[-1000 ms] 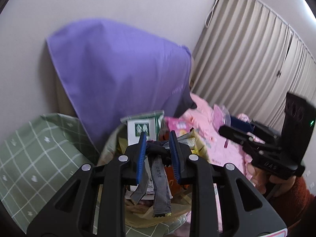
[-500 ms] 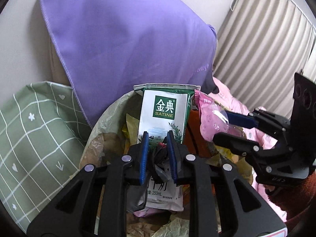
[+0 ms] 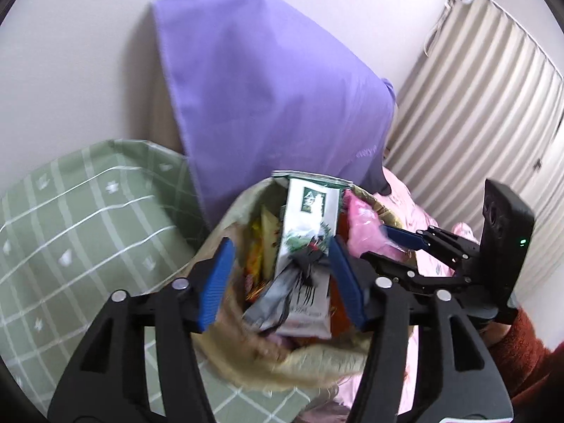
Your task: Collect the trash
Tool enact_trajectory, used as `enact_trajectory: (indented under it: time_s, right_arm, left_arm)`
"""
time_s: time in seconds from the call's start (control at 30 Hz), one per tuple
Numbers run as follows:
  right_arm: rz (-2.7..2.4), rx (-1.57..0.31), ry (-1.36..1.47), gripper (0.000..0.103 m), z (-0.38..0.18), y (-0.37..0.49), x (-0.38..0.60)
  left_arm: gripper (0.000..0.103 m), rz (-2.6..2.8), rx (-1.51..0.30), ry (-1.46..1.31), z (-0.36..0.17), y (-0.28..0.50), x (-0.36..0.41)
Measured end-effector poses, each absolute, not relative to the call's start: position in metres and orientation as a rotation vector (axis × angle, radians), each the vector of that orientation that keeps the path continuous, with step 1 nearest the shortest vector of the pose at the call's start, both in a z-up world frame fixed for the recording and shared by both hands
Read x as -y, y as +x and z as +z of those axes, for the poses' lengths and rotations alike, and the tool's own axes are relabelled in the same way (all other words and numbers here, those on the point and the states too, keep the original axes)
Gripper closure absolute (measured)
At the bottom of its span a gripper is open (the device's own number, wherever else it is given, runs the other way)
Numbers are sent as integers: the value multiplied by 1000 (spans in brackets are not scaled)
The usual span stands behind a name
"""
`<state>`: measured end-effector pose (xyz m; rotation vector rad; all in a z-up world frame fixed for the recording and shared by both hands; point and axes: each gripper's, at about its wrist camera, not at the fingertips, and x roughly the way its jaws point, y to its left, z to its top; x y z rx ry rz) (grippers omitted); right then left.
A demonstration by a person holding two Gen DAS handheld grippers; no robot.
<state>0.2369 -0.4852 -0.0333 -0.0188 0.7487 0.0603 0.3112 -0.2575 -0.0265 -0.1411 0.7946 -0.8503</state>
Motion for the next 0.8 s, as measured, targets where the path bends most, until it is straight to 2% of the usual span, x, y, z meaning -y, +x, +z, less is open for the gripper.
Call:
enact_trajectory:
  time_s: [0.17,0.23,0.3,0.6,0.8]
  right_arm:
    - [7,-701,-3,47,-25,211,470]
    - [16,-652,58,47,-17,191,463]
    - [65,-628,122,47,-11,172,451]
    - [169,-569,79,47,9,93,348]
    - [233,-566,96,47,12,61,302]
  left_arm:
    - [32,-757,-761,-160,-20,273,212]
    - [22,-698,-733,-134,-16,249,190]
    - [18,-633,-709,-122,-13,224,166]
    - [18,-217,-620,-5,-3,106,74]
    - [18,-79,-548,0,11,58,41]
